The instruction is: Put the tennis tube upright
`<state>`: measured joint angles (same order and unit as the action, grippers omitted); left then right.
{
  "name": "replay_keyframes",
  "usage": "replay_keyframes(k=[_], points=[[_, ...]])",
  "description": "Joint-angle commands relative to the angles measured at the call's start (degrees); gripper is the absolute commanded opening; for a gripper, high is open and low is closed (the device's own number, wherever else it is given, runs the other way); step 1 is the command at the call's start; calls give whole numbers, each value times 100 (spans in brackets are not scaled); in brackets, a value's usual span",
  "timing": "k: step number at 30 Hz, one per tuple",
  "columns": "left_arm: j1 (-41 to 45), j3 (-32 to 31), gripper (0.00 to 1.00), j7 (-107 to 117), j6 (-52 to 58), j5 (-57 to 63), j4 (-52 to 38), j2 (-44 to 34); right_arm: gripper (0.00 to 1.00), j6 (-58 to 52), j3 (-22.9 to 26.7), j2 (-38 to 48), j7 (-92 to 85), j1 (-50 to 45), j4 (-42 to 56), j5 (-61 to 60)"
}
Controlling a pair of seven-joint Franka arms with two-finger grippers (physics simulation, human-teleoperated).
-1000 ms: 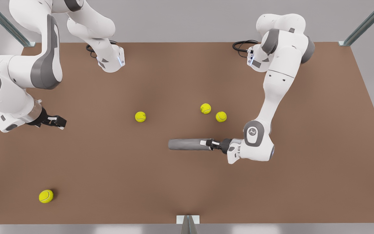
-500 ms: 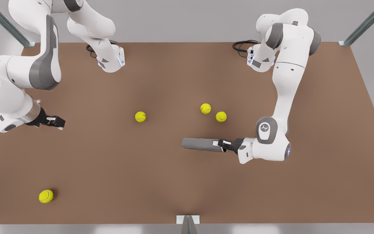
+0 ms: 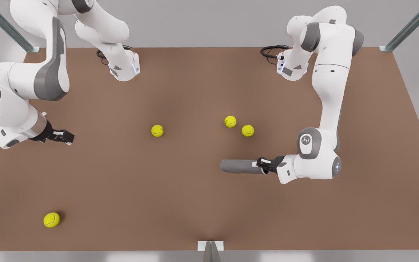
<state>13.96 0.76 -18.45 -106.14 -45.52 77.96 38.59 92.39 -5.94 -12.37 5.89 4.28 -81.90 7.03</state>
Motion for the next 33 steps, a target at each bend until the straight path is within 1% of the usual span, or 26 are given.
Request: replay_keyframes(k=[1,8,12,14,16,33], points=[[2,3,21,0,15,131,0,-1,100,7,5,-2,0,2,-1,0],[2,100,21,0,59,483,0,-203,100,7,5,-2,0,-6,8,0],[2,196,21,26,173,843,0,-344,100,-2,-3,-2,0,2,-1,0],[2,337,21,26,243,1151,0,-405,100,-2,5,-2,0,2,-1,0],[2,346,21,44,270,1449,0,-449,100,7,5,-2,-44,46,8,-18],[37,671,21,228,437,2583,9,-748,100,-2,-3,-2,-44,20,8,-44]])
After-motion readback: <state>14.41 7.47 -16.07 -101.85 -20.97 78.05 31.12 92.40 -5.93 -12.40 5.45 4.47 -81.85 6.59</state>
